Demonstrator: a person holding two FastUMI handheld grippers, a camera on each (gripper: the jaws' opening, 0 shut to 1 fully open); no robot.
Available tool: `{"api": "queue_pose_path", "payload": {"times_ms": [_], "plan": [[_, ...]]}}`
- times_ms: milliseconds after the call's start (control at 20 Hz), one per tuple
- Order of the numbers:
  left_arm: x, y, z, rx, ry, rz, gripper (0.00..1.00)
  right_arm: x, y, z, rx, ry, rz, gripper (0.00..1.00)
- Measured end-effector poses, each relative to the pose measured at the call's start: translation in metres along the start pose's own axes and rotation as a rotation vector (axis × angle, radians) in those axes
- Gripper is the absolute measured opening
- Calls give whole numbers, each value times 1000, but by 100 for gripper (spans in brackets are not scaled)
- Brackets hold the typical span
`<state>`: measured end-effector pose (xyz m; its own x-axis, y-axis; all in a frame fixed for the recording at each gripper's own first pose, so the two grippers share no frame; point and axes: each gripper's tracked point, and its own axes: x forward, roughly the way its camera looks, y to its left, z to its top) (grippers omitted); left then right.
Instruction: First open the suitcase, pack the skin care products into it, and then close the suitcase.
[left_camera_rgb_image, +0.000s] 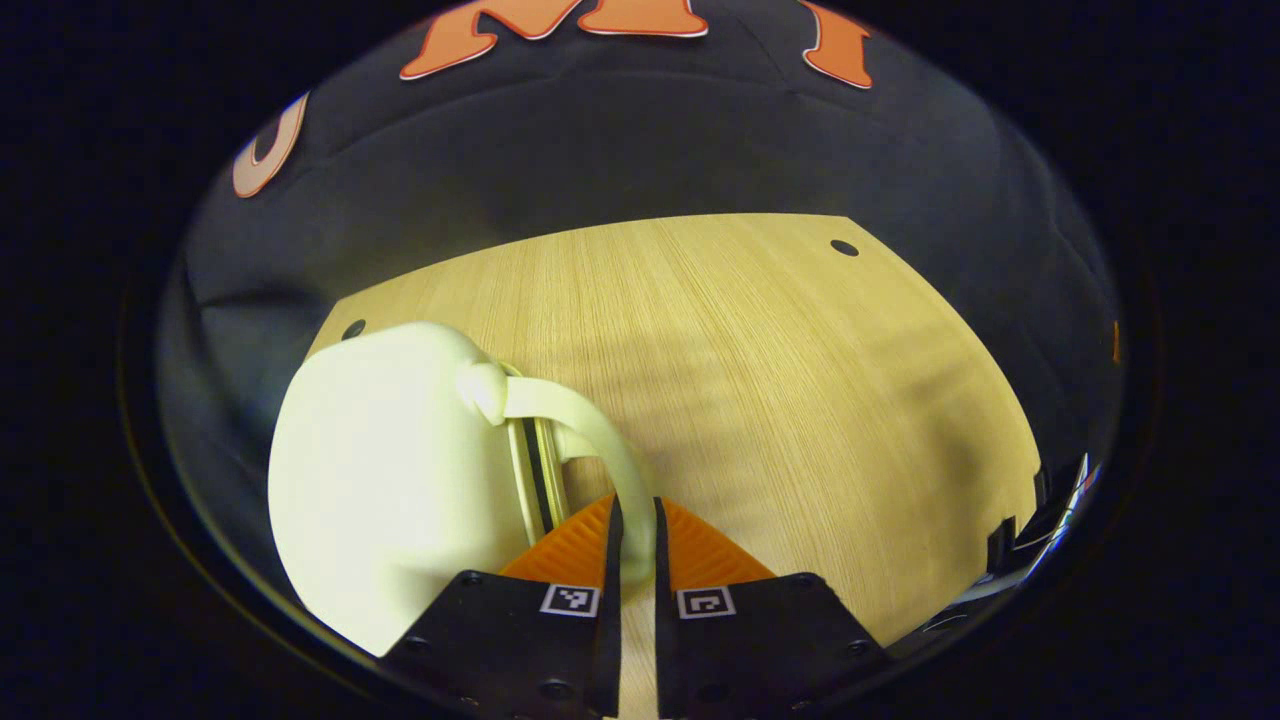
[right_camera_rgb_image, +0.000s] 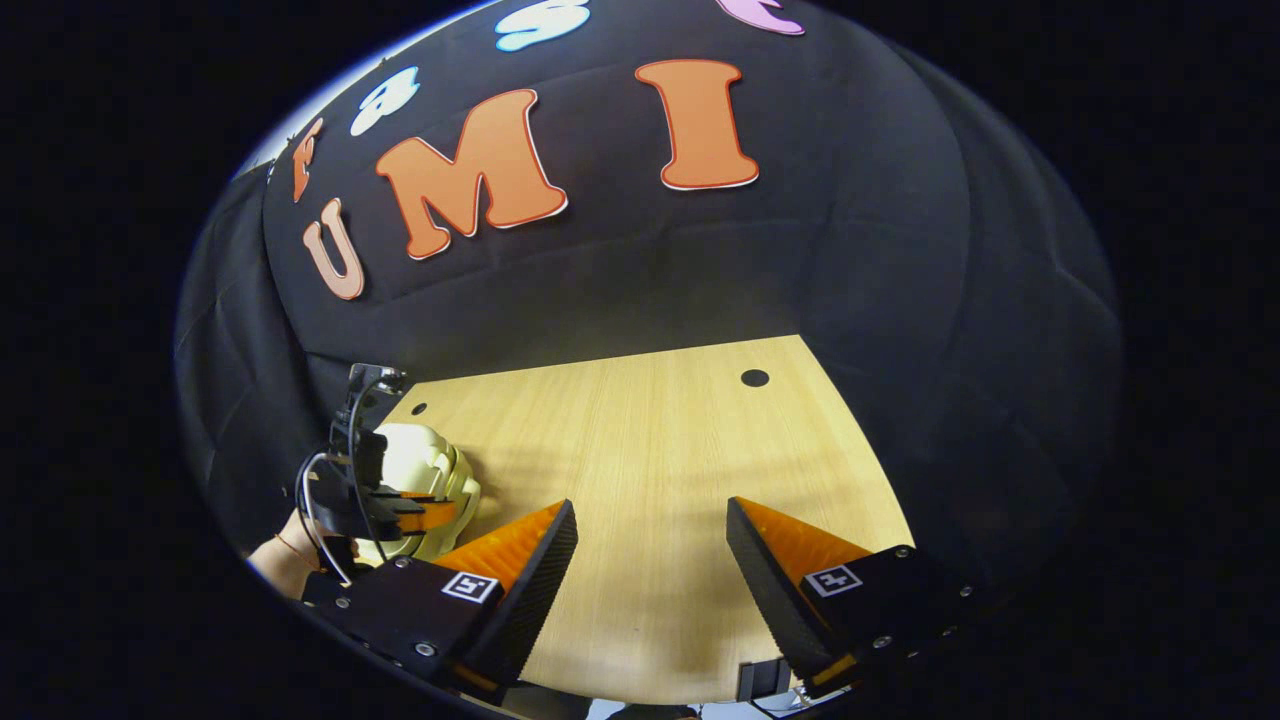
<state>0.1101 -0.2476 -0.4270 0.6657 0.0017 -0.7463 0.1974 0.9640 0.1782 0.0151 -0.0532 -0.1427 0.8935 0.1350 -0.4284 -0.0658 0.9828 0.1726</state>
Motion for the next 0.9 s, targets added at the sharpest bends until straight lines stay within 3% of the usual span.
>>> {"api": "queue_pose_path", "payload": {"times_ms": [100, 200, 350, 500, 600, 800, 900], "plan": [[-4, 0, 7, -6, 1, 45, 19, 2, 4, 3, -14, -5, 16, 96], [-25, 4, 36, 24, -94, 108, 38, 3, 9, 4, -23, -9, 31, 96], [-74, 7, 97, 55, -294, 148, 100, 10, 14, 7, -24, -8, 33, 96], [-119, 6, 153, -36, -458, 123, 99, 11, 27, 17, -19, -45, 26, 96], [-163, 26, 152, -123, -557, 86, 99, 6, 34, 27, -26, -95, 4, 96], [-222, 71, 196, -196, -759, 140, 98, -17, 65, 55, 1, -236, 22, 96], [-242, 84, 198, -237, -805, 114, 98, -29, 72, 67, -19, -326, -14, 95]]}}
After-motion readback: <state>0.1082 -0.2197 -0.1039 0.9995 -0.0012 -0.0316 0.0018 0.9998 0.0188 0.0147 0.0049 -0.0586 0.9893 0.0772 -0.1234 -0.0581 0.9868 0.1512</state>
